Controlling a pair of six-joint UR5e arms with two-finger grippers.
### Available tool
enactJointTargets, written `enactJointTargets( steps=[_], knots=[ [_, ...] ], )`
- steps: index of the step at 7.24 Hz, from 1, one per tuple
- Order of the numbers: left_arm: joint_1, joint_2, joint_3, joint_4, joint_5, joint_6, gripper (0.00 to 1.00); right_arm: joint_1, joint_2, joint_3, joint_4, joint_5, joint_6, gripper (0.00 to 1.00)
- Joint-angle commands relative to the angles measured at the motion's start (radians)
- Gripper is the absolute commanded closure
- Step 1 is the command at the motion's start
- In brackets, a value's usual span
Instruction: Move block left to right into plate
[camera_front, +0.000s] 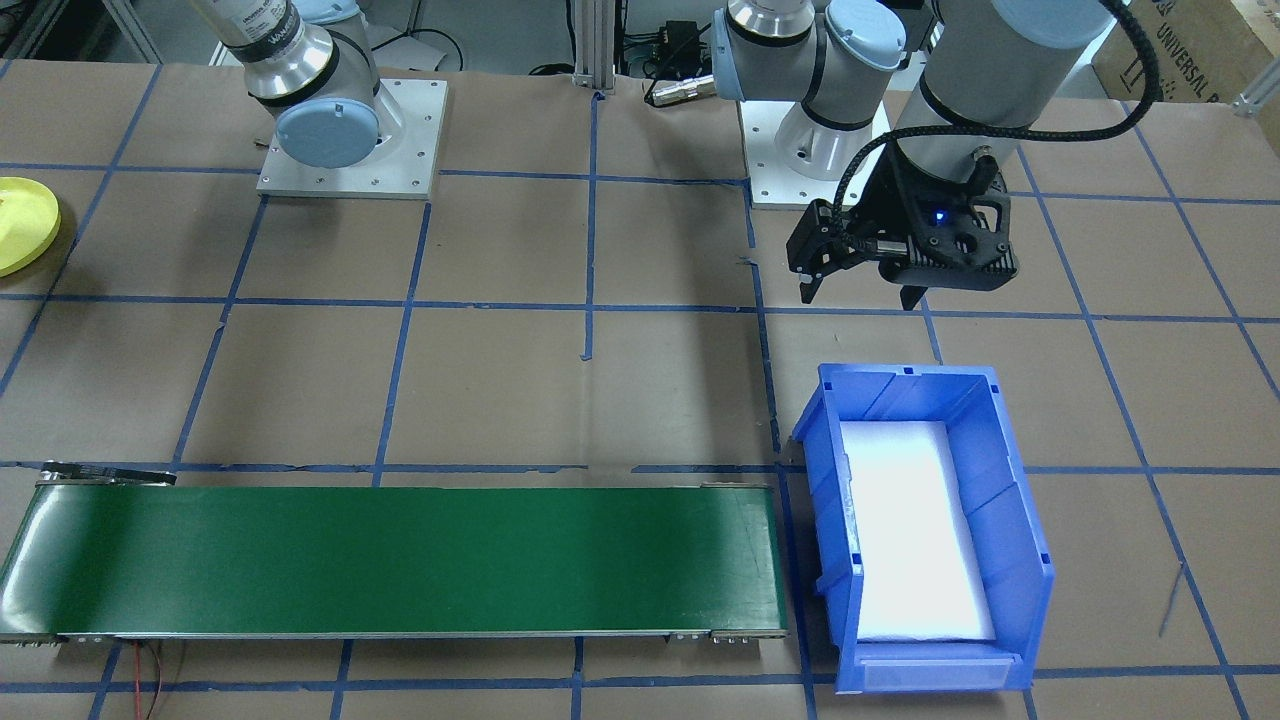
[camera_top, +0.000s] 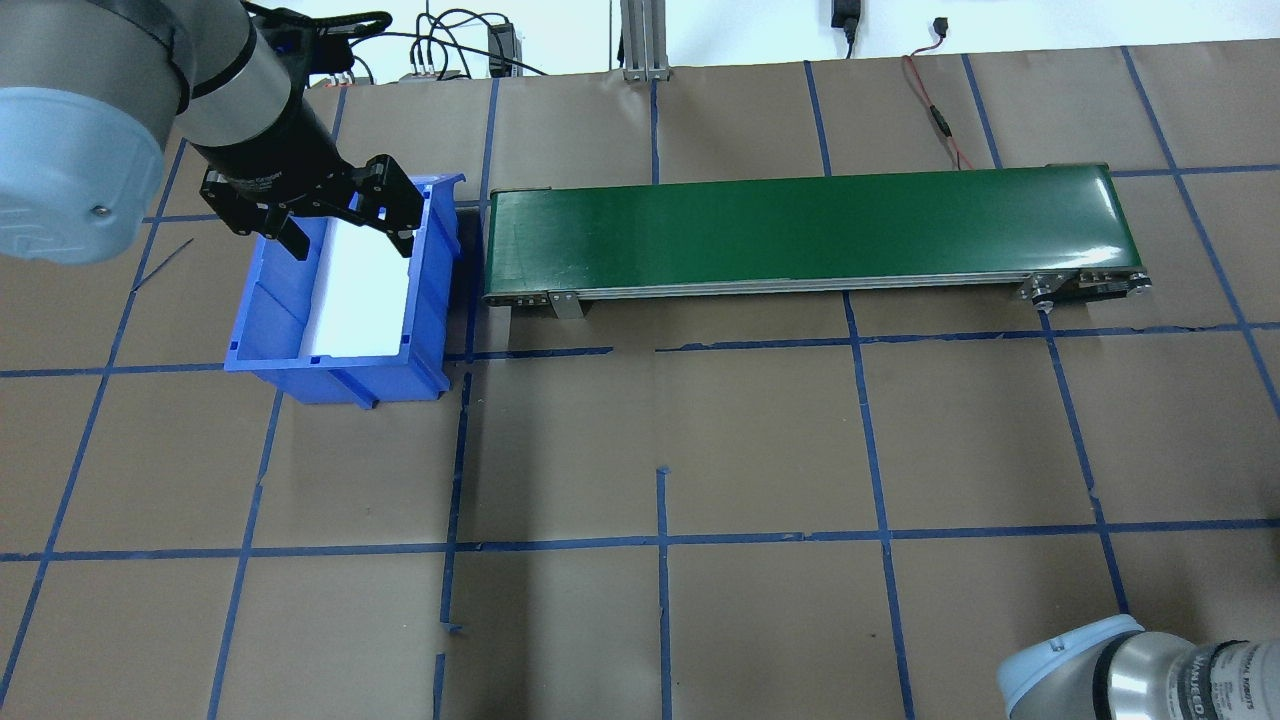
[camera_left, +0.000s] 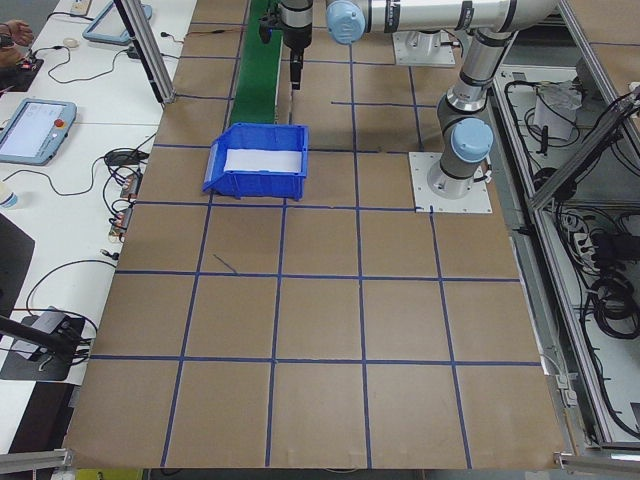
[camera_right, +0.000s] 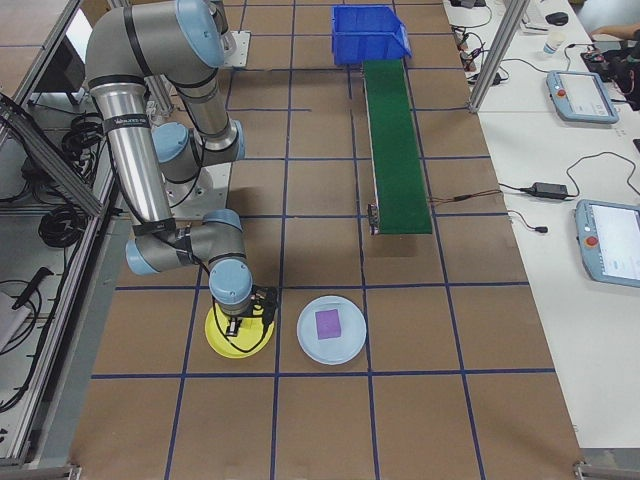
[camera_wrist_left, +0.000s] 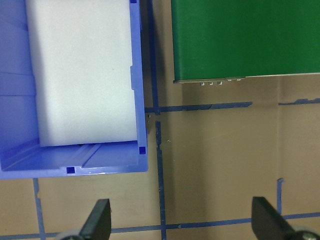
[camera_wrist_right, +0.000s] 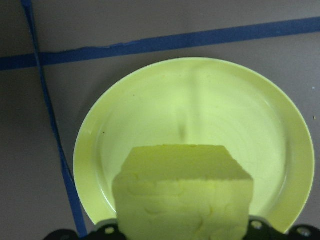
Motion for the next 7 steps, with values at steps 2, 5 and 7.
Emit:
enactJointTargets(
  steps=[2, 5, 7],
  knots=[
    [0.000, 0.005, -0.001, 0.008, 0.010, 0.000, 0.00, -0.002, -0.002, -0.006, -0.018, 0.021, -0.030, 0.00],
    [0.000, 0.005, -0.003, 0.008, 0.009, 0.000, 0.00, 0.004, -0.017, -0.012, -0.010, 0.018, -0.029, 0.00],
    [0.000, 0.005, -0.003, 0.008, 0.009, 0.000, 0.00, 0.099, -0.051, -0.073, 0.020, 0.025, -0.021, 0.00]
  ],
)
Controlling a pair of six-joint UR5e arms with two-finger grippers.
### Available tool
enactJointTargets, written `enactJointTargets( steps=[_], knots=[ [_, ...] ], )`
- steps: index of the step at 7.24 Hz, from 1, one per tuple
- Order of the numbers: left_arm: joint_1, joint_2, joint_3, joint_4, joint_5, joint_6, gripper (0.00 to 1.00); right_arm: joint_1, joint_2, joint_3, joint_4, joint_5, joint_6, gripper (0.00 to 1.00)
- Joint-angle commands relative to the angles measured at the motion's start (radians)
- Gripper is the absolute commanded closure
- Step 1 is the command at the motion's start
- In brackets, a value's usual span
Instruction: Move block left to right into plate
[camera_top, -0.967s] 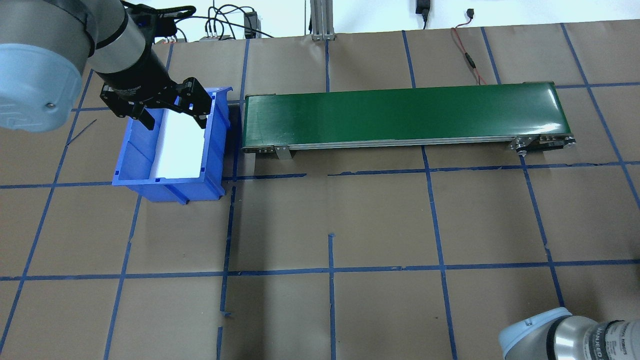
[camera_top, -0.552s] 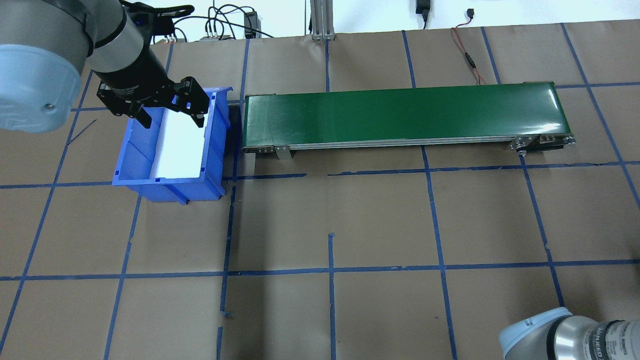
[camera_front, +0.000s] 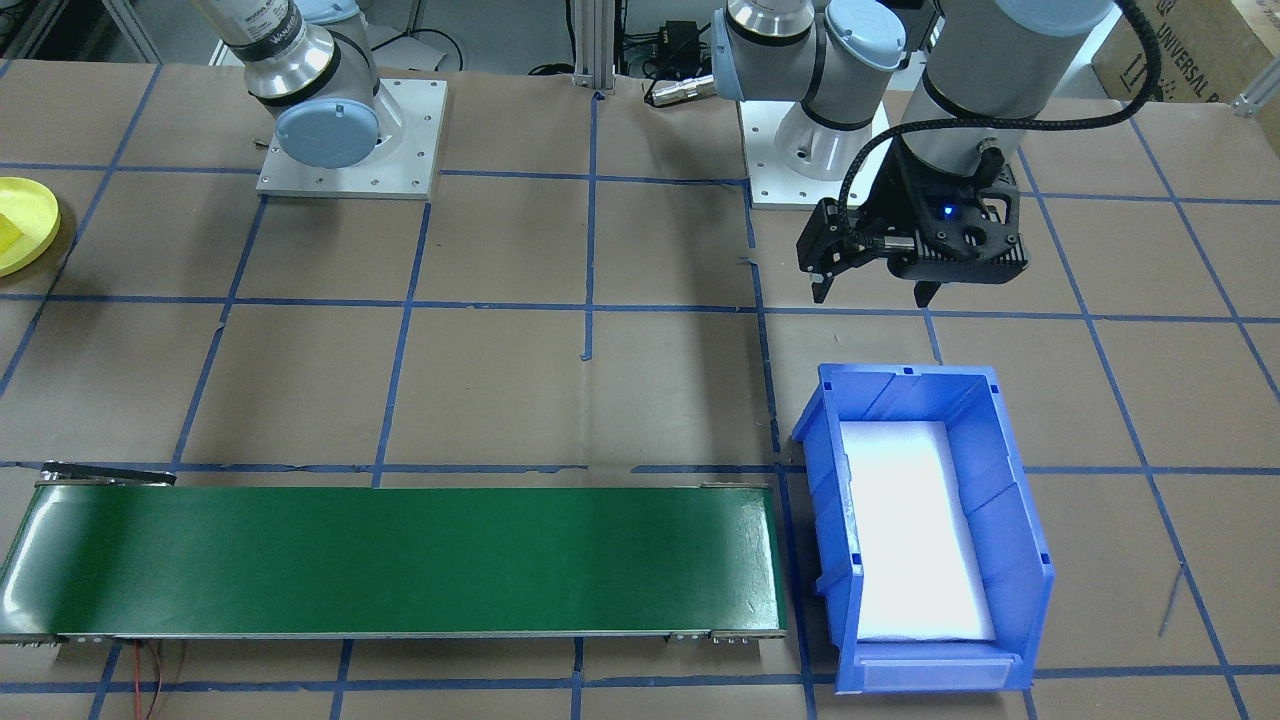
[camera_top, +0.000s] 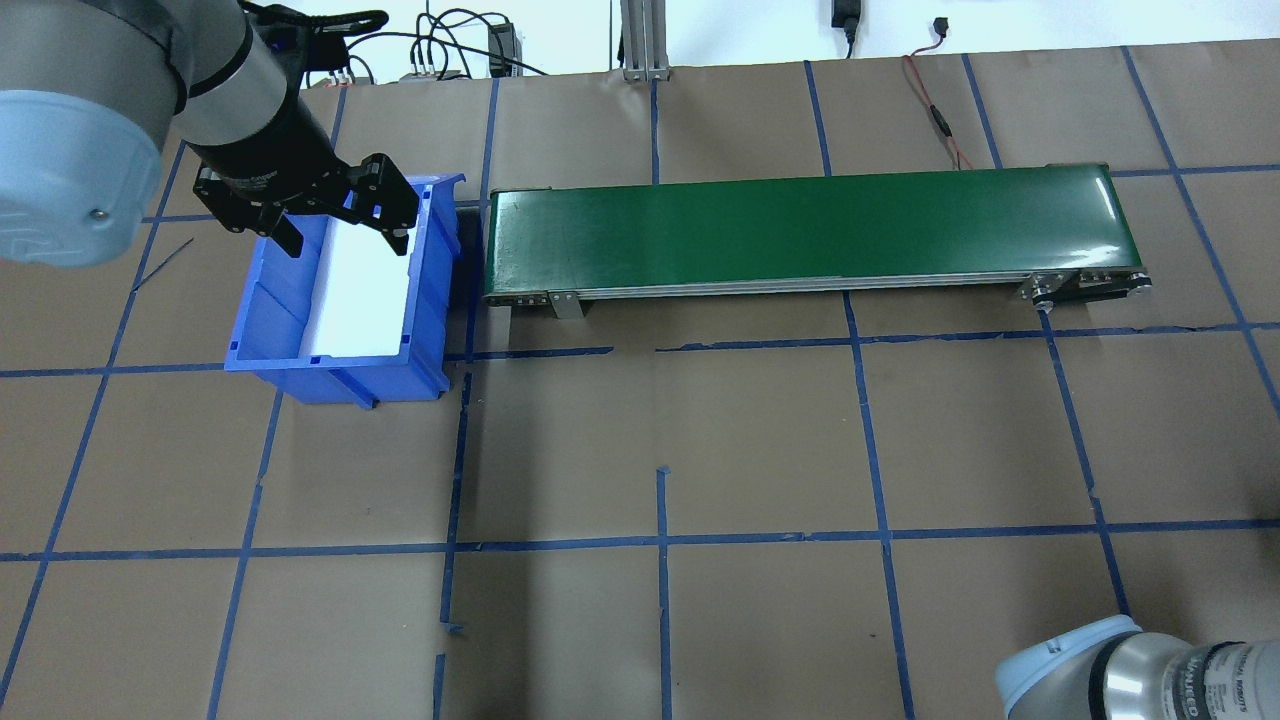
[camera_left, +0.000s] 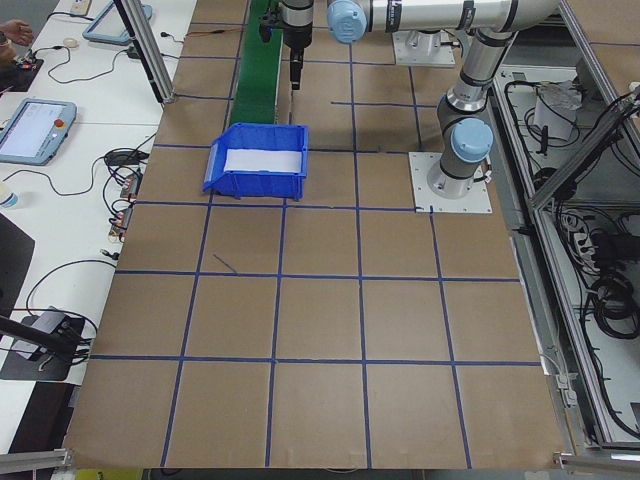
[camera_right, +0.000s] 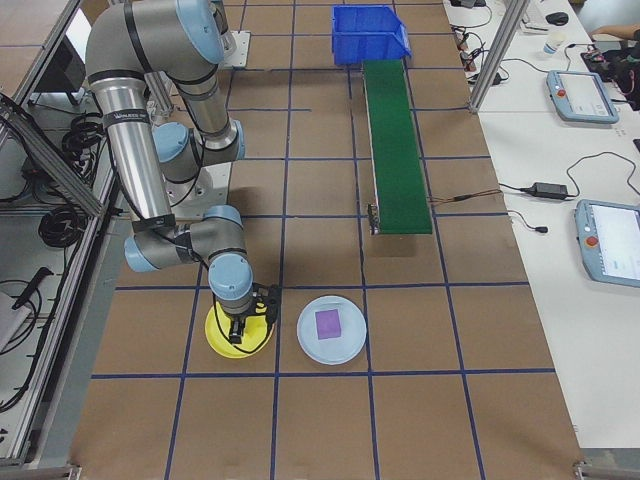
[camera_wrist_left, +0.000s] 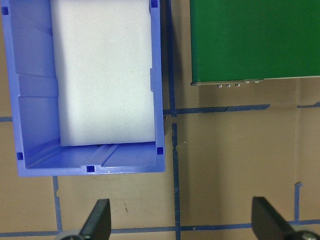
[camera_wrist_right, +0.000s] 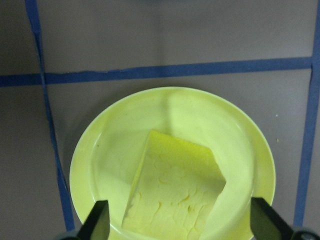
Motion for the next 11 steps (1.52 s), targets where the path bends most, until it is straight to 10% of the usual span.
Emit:
enactJointTargets(
  steps=[1, 5, 11],
  knots=[
    [0.000, 0.000, 0.000, 0.000, 0.000, 0.000, 0.00, 0.177, -0.079, -0.066, 0.062, 0.003, 0.006, 0.00],
    [0.000, 0.002, 0.000, 0.000, 0.000, -0.001, 0.00, 0.549, -0.242, -0.294, 0.582, 0.009, 0.435, 0.00],
    [0.000, 0.002, 0.000, -0.005, 0.000, -0.001, 0.00, 1.275, -0.322, -0.366, 0.655, 0.026, 1.380, 0.00]
  ],
)
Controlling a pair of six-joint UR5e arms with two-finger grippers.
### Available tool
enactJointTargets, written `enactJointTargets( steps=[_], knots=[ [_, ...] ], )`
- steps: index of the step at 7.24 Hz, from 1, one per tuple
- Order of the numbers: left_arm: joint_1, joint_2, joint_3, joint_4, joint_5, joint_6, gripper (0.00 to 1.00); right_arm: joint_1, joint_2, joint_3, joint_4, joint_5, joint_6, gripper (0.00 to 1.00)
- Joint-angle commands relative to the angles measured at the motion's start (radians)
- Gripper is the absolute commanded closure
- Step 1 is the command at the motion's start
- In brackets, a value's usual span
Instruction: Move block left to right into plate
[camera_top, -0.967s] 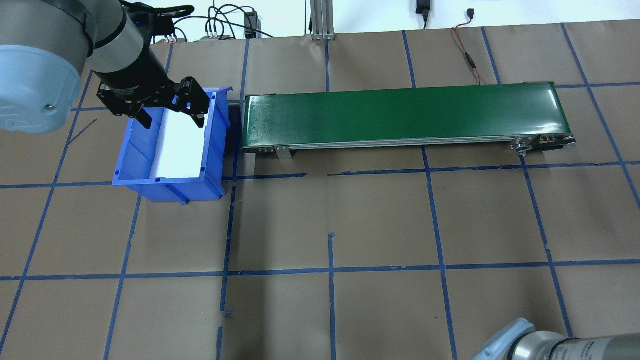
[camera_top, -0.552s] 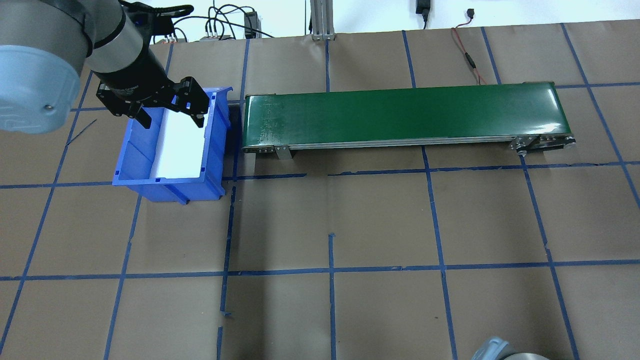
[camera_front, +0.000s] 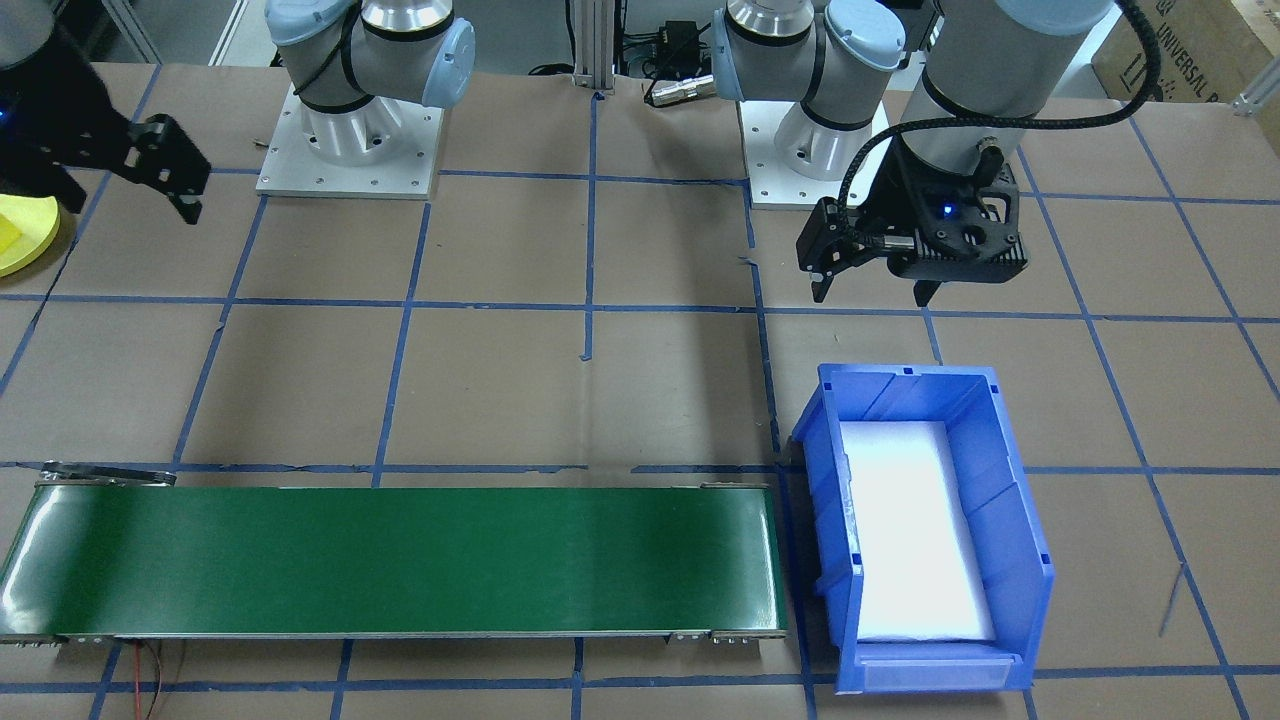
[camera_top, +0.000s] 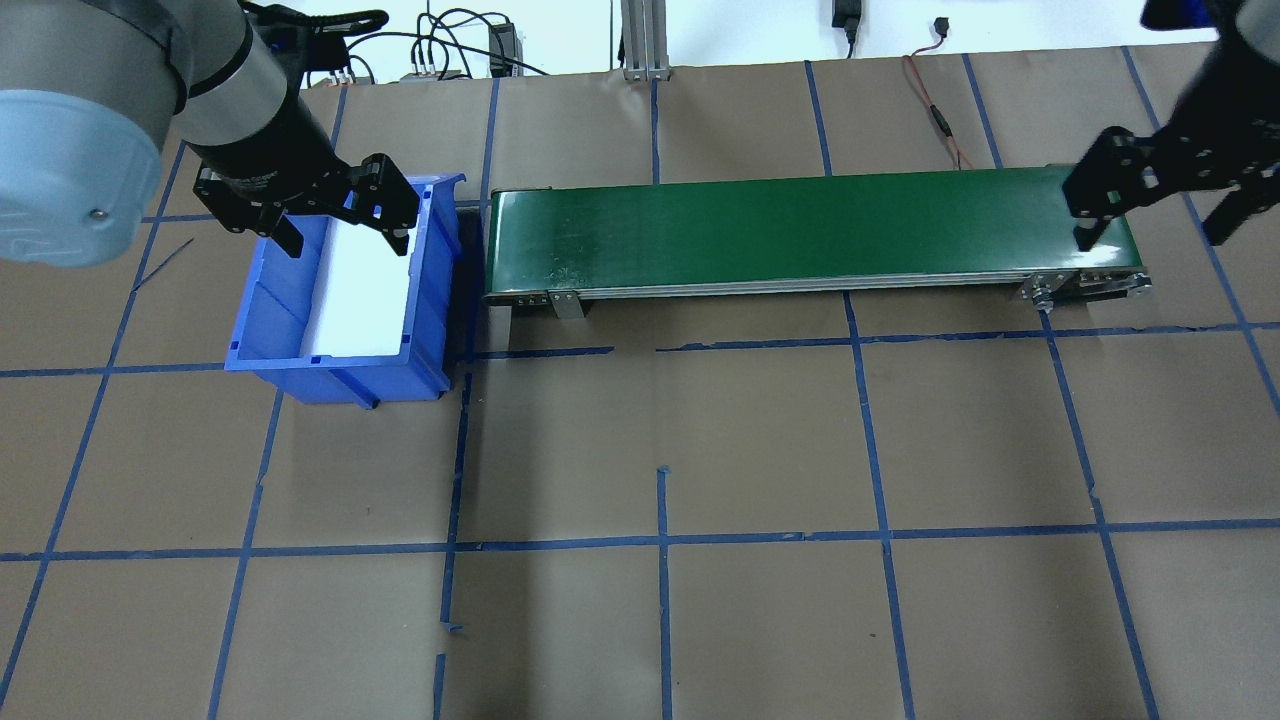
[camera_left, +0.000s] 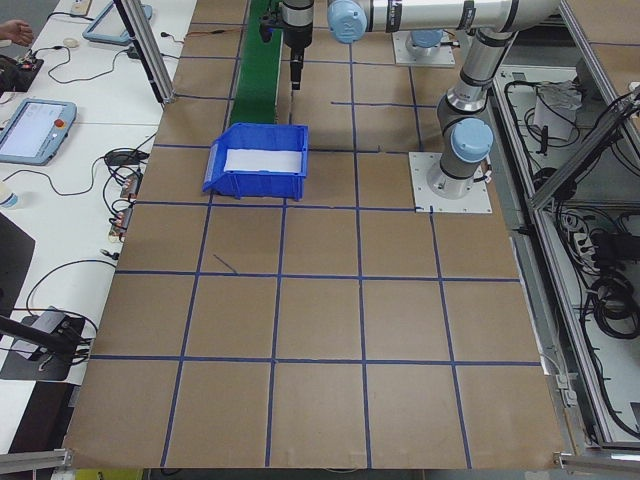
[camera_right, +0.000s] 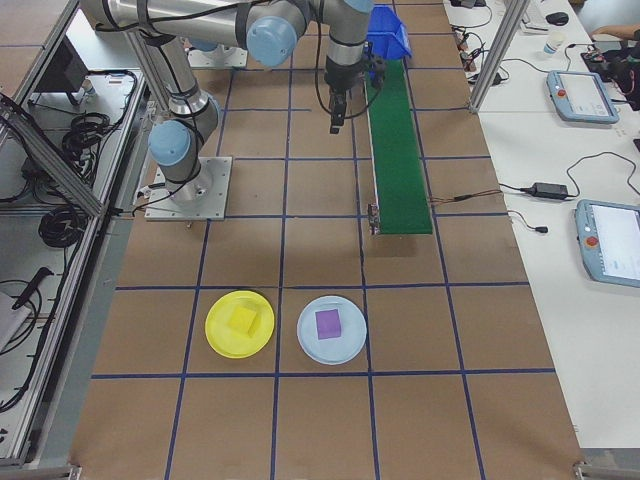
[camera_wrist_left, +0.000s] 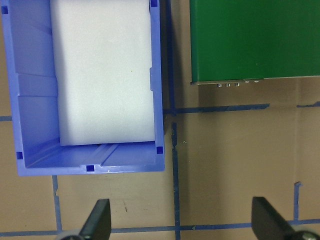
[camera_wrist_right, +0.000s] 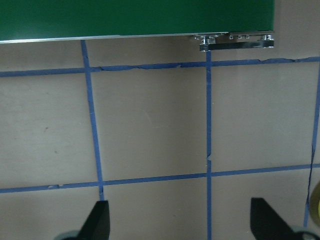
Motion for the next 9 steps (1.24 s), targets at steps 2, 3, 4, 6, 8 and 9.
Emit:
enactJointTargets(
  steps=[2, 3, 4, 6, 8, 9],
  knots=[
    [0.000, 0.000, 0.000, -0.002, 0.000, 0.000, 0.00, 0.213, 0.018, -0.046, -0.021, 0.076, 0.388, 0.00],
    [0.000, 0.000, 0.000, -0.002, 0.000, 0.000, 0.00, 0.210, 0.020, -0.046, -0.029, 0.079, 0.384, 0.00],
    [0.000, 0.000, 0.000, -0.002, 0.000, 0.000, 0.00, 0.210, 0.020, -0.035, -0.035, 0.079, 0.382, 0.00],
    [0.000, 0.000, 0.000, -0.002, 0.000, 0.000, 0.00, 0.209, 0.007, -0.008, -0.061, 0.075, 0.379, 0.00],
    [0.000, 0.000, 0.000, -0.002, 0.000, 0.000, 0.00, 0.210, 0.006, -0.003, -0.061, 0.071, 0.379, 0.00],
    [0.000, 0.000, 0.000, -0.002, 0.000, 0.000, 0.00, 0.212, 0.006, -0.003, -0.061, 0.067, 0.379, 0.00]
  ],
)
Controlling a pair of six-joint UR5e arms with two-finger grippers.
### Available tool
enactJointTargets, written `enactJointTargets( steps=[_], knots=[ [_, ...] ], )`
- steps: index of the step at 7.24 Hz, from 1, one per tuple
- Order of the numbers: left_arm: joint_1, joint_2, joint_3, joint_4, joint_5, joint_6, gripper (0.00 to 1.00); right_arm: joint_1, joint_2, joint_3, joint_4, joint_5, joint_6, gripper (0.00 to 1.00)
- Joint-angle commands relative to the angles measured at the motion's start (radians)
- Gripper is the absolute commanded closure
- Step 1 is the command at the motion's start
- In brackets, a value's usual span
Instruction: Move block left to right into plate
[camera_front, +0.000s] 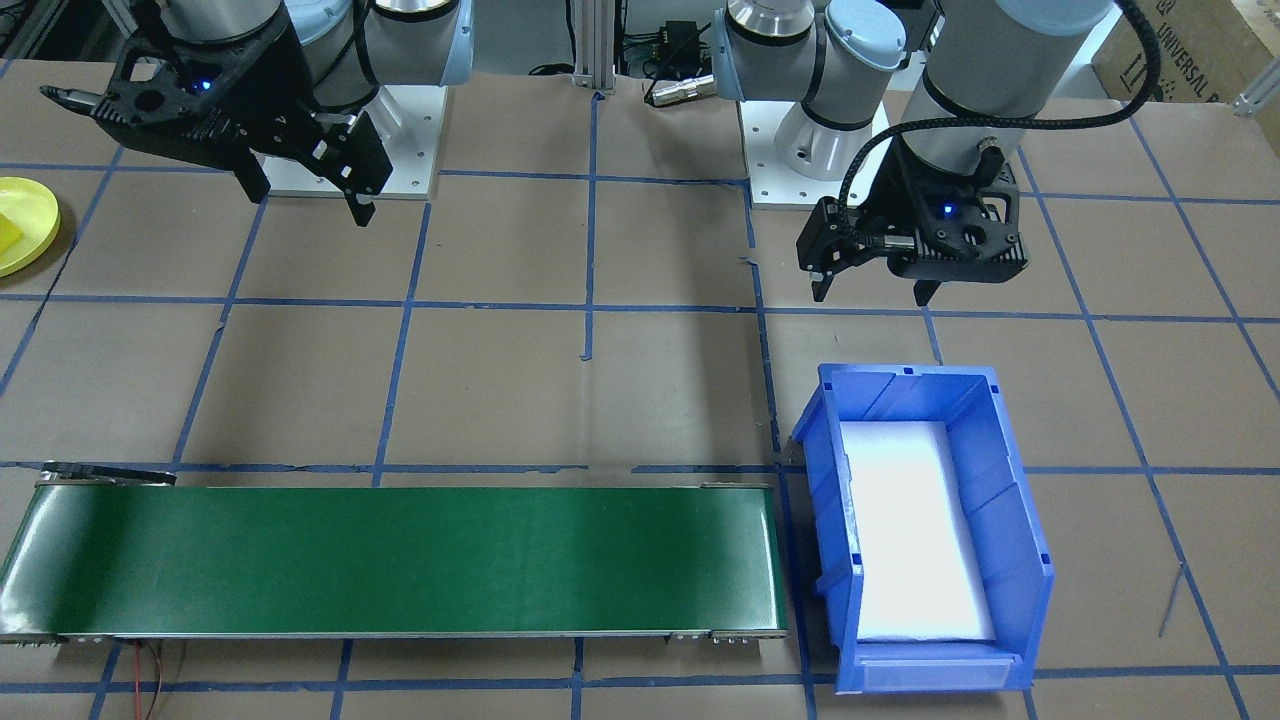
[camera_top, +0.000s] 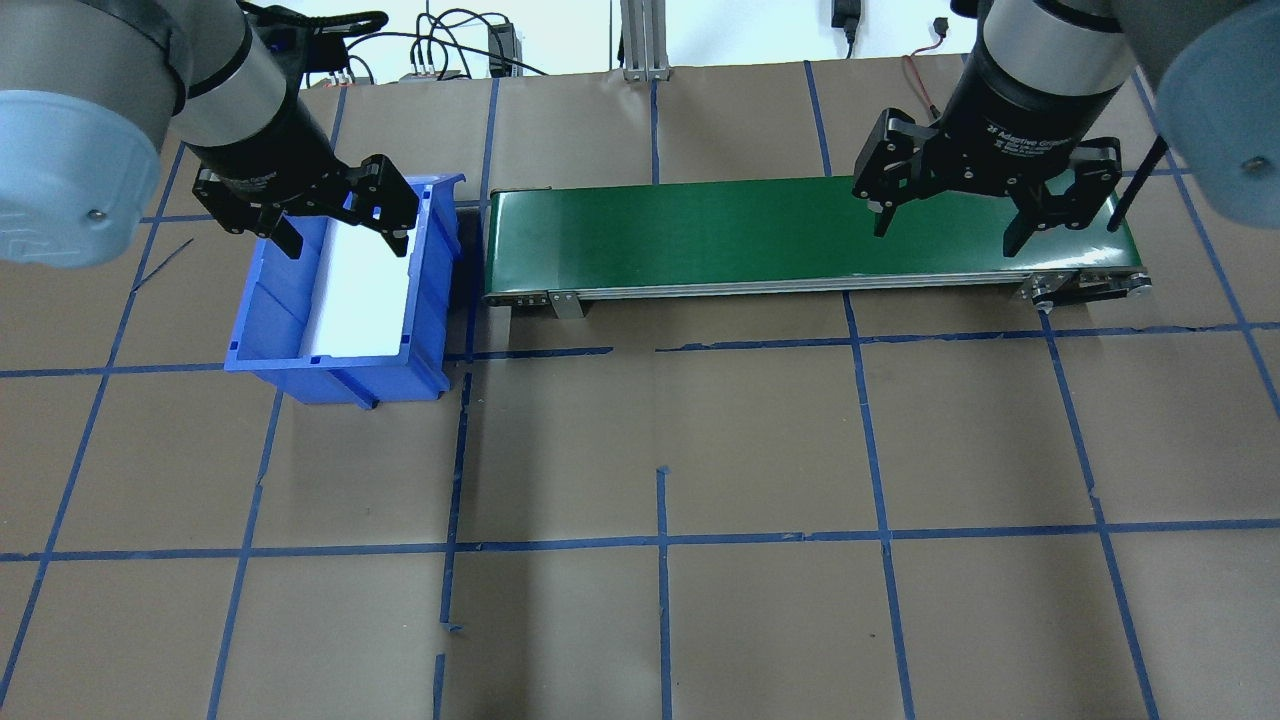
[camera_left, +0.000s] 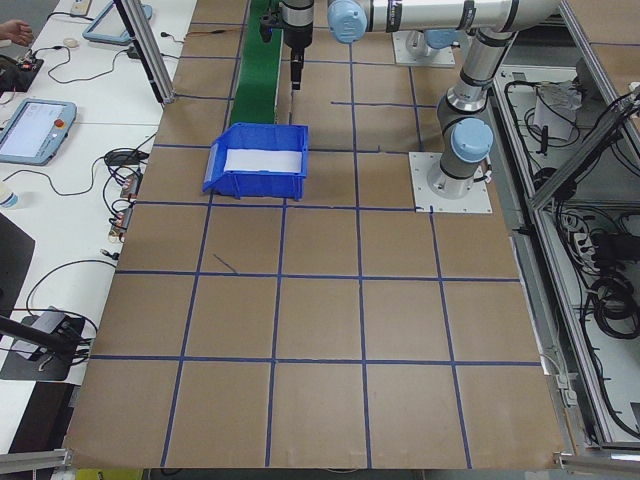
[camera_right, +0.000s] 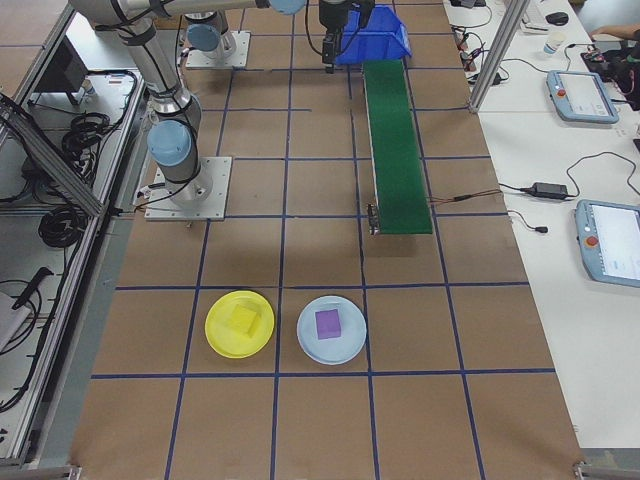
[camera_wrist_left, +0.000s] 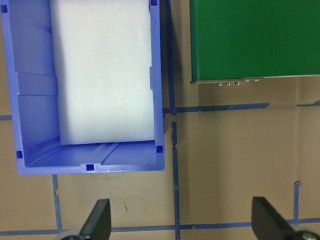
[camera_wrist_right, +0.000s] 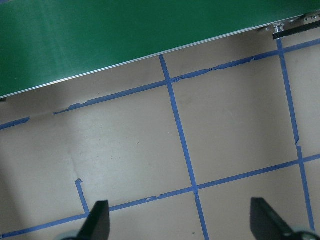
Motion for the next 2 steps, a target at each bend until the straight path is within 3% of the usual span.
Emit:
enactJointTargets(
  steps=[1, 2],
  knots=[
    [0.000, 0.000, 0.000, 0.000, 0.000, 0.000, 0.00, 0.001, 0.000, 0.001, -0.002, 0.000, 0.001, 0.00],
    [0.000, 0.000, 0.000, 0.000, 0.000, 0.000, 0.00, 0.001, 0.000, 0.001, -0.001, -0.003, 0.001, 0.00]
  ],
)
